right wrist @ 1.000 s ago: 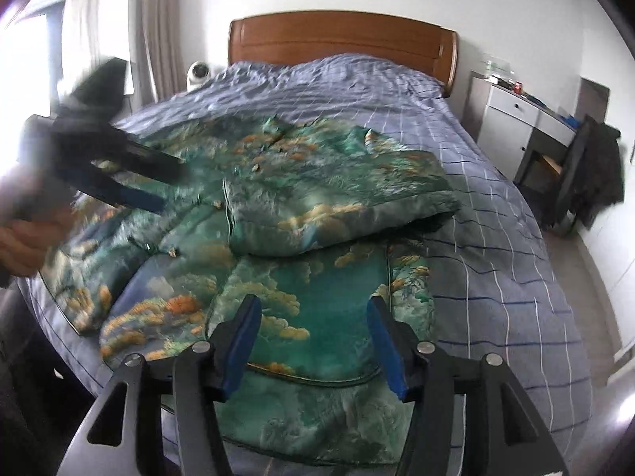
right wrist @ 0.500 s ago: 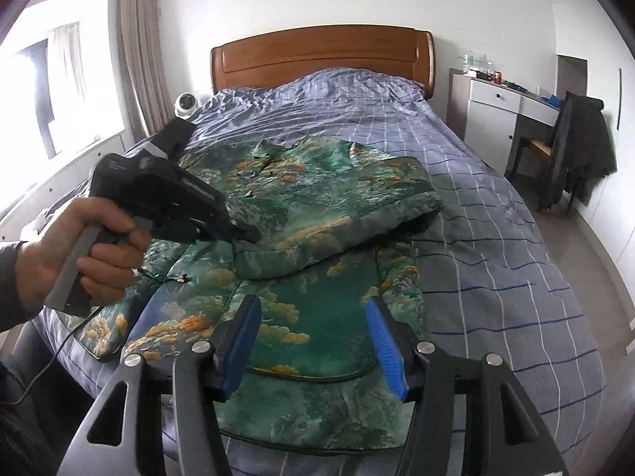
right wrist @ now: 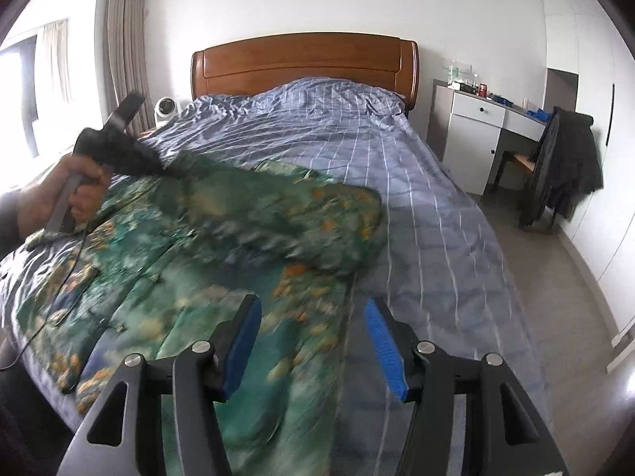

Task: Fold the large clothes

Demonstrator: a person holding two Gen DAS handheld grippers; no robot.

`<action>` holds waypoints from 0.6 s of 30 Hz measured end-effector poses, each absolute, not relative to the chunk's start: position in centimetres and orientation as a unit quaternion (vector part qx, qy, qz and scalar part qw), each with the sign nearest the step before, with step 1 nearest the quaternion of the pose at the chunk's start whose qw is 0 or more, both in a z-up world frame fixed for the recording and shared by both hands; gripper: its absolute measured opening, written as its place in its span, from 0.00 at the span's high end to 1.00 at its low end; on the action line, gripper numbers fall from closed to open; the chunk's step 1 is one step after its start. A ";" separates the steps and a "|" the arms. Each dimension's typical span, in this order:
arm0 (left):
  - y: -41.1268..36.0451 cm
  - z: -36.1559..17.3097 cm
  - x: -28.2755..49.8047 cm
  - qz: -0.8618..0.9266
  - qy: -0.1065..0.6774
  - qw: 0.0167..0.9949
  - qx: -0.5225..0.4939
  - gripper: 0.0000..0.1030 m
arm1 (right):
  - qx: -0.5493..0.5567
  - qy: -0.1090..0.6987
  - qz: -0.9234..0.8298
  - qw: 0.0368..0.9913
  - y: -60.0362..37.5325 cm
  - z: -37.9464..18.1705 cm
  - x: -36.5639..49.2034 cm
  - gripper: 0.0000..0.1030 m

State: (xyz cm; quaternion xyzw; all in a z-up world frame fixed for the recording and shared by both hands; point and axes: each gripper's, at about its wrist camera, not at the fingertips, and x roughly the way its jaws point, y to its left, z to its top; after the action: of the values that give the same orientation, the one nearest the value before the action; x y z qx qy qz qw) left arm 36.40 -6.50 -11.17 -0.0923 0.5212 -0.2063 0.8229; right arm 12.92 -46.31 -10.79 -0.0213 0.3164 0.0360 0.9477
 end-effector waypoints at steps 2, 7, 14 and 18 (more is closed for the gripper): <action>-6.2 -13.5 36.6 -0.198 0.536 0.816 -0.093 0.95 | -0.026 0.323 0.038 0.945 -46.6 -10.7 15.5 0.45; -5.6 -16.3 36.9 -0.191 0.538 0.812 -0.118 0.94 | -0.019 0.347 0.055 0.936 -46.9 -11.7 23.7 0.45; -6.0 -17.6 36.3 -0.191 0.527 0.821 -0.109 0.90 | 0.025 0.369 0.055 0.927 -46.8 -13.8 36.3 0.45; -5.6 -18.2 36.1 -0.194 0.519 0.823 -0.121 0.90 | 0.049 0.403 0.047 0.913 -46.2 -17.2 42.6 0.45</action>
State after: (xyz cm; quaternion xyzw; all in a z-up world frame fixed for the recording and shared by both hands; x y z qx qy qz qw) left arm 36.15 -5.57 -18.17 -0.1214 0.5192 -0.1938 0.8235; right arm 42.59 -46.23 -17.25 0.0488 0.4031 0.0470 0.9127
